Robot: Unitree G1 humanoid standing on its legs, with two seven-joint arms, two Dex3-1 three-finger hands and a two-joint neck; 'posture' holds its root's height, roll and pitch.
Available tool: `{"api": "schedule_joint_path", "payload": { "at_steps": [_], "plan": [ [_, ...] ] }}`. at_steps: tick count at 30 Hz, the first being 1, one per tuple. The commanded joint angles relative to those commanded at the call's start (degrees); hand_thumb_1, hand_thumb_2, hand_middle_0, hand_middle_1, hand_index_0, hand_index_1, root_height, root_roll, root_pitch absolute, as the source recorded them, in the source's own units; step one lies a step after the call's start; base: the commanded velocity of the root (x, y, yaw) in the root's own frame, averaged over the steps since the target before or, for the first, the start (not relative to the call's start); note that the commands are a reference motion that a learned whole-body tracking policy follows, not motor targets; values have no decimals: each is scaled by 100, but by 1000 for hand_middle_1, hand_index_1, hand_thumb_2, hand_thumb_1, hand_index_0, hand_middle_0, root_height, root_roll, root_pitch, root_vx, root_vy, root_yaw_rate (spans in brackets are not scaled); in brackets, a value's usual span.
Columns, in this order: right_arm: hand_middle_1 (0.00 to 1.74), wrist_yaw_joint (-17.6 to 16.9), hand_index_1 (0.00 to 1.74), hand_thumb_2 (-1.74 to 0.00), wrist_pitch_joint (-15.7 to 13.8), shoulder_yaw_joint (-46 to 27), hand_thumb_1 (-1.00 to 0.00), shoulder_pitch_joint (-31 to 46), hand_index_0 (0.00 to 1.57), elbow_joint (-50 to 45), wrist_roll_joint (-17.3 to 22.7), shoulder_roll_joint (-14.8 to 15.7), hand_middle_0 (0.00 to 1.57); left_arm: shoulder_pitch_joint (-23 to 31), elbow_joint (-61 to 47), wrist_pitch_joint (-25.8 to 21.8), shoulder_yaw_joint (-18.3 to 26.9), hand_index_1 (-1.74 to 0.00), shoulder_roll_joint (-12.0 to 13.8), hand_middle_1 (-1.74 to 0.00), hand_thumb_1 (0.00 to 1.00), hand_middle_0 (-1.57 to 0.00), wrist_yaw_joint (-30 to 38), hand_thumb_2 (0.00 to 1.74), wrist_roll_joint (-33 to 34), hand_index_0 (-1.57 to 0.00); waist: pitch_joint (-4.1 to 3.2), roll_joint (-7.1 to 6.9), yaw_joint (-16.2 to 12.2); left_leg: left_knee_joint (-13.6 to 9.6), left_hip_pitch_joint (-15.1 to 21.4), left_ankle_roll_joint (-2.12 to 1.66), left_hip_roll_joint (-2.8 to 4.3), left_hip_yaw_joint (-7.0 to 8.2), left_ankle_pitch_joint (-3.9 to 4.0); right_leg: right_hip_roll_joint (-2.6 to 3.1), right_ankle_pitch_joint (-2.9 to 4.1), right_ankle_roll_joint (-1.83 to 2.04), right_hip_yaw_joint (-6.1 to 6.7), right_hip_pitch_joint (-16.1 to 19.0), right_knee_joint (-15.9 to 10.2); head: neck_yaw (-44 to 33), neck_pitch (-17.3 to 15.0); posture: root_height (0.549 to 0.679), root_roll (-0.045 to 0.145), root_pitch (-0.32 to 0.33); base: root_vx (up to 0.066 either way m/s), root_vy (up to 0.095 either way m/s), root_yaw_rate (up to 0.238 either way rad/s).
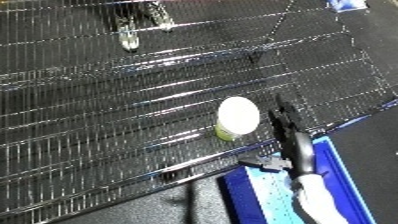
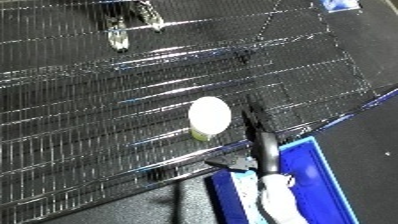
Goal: Pick up the object and place it into the box
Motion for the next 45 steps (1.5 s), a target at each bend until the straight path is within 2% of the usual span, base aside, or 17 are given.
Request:
{"api": "schedule_joint_path", "payload": {
  "at_steps": [10, 15, 23, 29, 38, 45],
  "plan": [
    [0, -75, 0, 0, 5, 157, 0, -451, 0, 83, 85, -121, 0, -12, -118, 33, -77, -1740, 99, -1740, 1000, -1570, 96, 1740, -134, -1570, 0, 69, 88, 54, -203, 5, -33, -17, 4, 4, -43, -30, -48, -196, 100, 101, 196, 634, 45, 123, 0, -11, 23],
    [435, -50, 435, -435, -46, 239, -250, -645, 393, 222, 195, -167, 393, -20, -161, 12, -124, -1740, 135, -1740, 1000, -1570, 100, 1740, -194, -1570, 0, 108, 135, 108, -316, 13, -47, -27, -4, -2, -77, -50, -68, -305, 184, 187, 353, 632, 46, 133, -21, -12, 31],
    [1131, -80, 1131, -1131, -39, 314, -650, -835, 1020, 440, 243, -189, 1020, -35, -168, -35, -147, -1740, 119, -1740, 1000, -1570, 70, 1740, -222, -1570, 0, 132, 170, 90, -362, 13, -51, -36, 16, 6, -102, -79, -94, -350, 206, 228, 342, 632, 48, 141, -27, -3, 14],
    [1131, -137, 1131, -1131, -7, 302, -650, -798, 1020, 484, 215, -212, 1020, -34, -169, -68, -146, -1740, 126, -1740, 1000, -1570, 72, 1740, -256, -1570, 0, 119, 148, 73, -331, 15, -50, -45, 20, 31, -105, -86, -87, -321, 188, 250, 353, 632, 48, 139, -28, 2, -14],
    [1131, -267, 1131, -1131, 10, 91, -650, -454, 1020, 87, 157, -197, 1020, 64, -149, -233, -18, -1740, 67, -1740, 1000, -1570, 31, 1740, -256, -1570, 0, 34, 70, -250, -4, 18, 0, -67, 109, 90, -73, -77, -61, -38, -73, 173, 421, 638, 46, 128, -50, 13, -34],
    [1131, -275, 1131, -1131, 22, -122, -650, -67, 1020, -363, 43, -141, 1020, 91, -113, -224, 102, -1740, 4, -1740, 1000, -1570, -10, 1740, -186, -1570, 0, -60, -28, -445, 251, -6, 72, -80, 187, 117, 6, -53, -50, 208, -316, 101, 393, 643, 45, 110, -66, -3, -51]
  ]
}}
